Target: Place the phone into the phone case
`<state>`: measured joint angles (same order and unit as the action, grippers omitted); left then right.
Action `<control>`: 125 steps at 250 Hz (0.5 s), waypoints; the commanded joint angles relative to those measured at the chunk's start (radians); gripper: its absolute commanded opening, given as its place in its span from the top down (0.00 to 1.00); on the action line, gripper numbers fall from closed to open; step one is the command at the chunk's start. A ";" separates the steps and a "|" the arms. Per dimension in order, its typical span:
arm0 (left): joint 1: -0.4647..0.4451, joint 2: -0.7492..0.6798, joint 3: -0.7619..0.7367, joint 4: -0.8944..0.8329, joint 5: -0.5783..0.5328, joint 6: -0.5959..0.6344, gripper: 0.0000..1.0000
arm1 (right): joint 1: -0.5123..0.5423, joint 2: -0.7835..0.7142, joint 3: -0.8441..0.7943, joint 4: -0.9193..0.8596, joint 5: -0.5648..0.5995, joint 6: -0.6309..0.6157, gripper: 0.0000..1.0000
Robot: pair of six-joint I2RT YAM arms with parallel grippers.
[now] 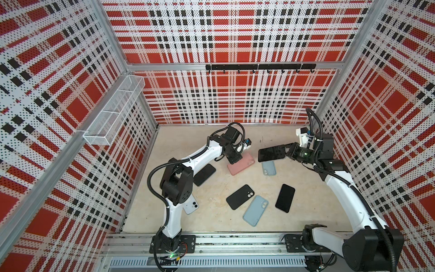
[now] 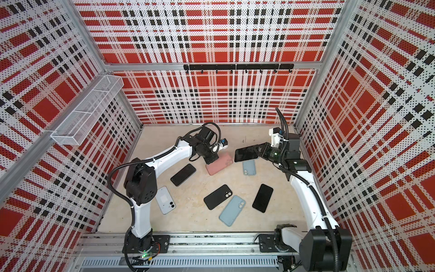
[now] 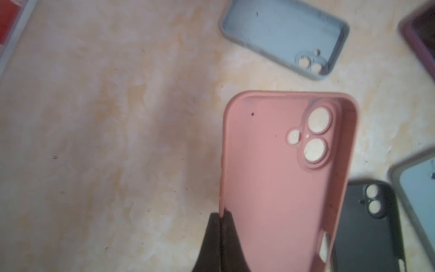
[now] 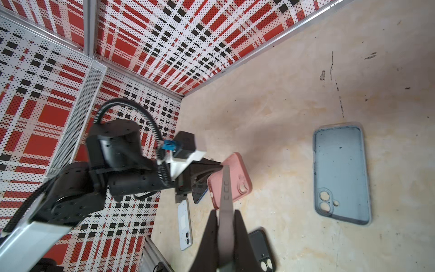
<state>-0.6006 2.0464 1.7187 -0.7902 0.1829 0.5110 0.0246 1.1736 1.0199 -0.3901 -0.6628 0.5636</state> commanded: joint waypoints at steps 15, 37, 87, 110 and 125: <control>0.007 0.083 0.074 -0.073 0.041 0.158 1.00 | 0.003 0.018 -0.008 0.000 -0.036 -0.029 1.00; 0.010 0.132 0.113 -0.091 0.021 0.192 1.00 | 0.016 0.039 -0.011 -0.004 -0.037 -0.037 1.00; 0.034 0.216 0.177 -0.098 0.017 0.219 1.00 | 0.049 0.110 -0.008 -0.009 -0.048 -0.046 1.00; 0.050 0.247 0.200 -0.098 0.030 0.217 1.00 | 0.055 0.130 -0.011 0.003 -0.055 -0.039 1.00; 0.055 0.262 0.206 -0.096 0.027 0.218 1.00 | 0.061 0.142 -0.008 0.005 -0.055 -0.039 1.00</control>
<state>-0.5690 2.2620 1.8912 -0.8654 0.1978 0.6968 0.0734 1.3045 1.0061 -0.4351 -0.6807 0.5407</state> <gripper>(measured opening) 0.045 0.077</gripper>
